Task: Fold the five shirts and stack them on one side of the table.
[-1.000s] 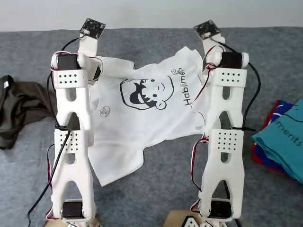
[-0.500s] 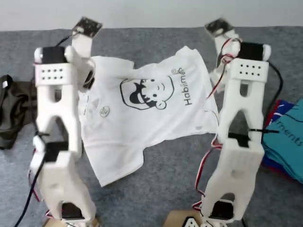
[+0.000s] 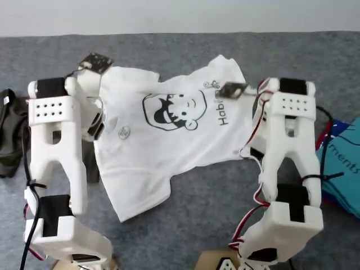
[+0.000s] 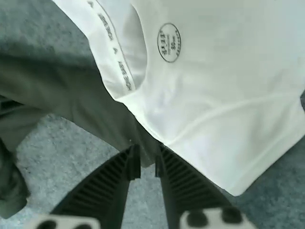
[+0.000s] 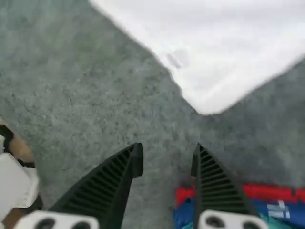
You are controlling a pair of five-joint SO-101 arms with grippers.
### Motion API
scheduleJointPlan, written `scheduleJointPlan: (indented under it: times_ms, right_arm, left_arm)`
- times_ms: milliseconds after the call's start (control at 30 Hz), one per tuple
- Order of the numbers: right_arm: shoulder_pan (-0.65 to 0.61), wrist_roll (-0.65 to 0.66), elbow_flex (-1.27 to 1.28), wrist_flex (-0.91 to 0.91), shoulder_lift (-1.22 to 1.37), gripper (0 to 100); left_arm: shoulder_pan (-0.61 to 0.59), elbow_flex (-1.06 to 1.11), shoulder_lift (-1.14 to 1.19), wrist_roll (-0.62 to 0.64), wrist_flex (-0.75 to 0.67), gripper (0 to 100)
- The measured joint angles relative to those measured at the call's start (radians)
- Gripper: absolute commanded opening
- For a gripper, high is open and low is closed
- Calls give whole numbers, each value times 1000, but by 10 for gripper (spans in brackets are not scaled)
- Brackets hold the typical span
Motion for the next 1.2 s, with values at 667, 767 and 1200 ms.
scheduleJointPlan:
  times_ms: [667,767,1200]
  right_arm:
    - [-34,92,209,-370,83,235]
    - [-6,94,209,-399,112,235]
    - [31,107,207,-549,221,160]
  left_arm:
    - [0,124,-6,-41,-43,62]
    - [0,124,-6,-41,-44,62]
    - [0,124,-6,-41,-48,62]
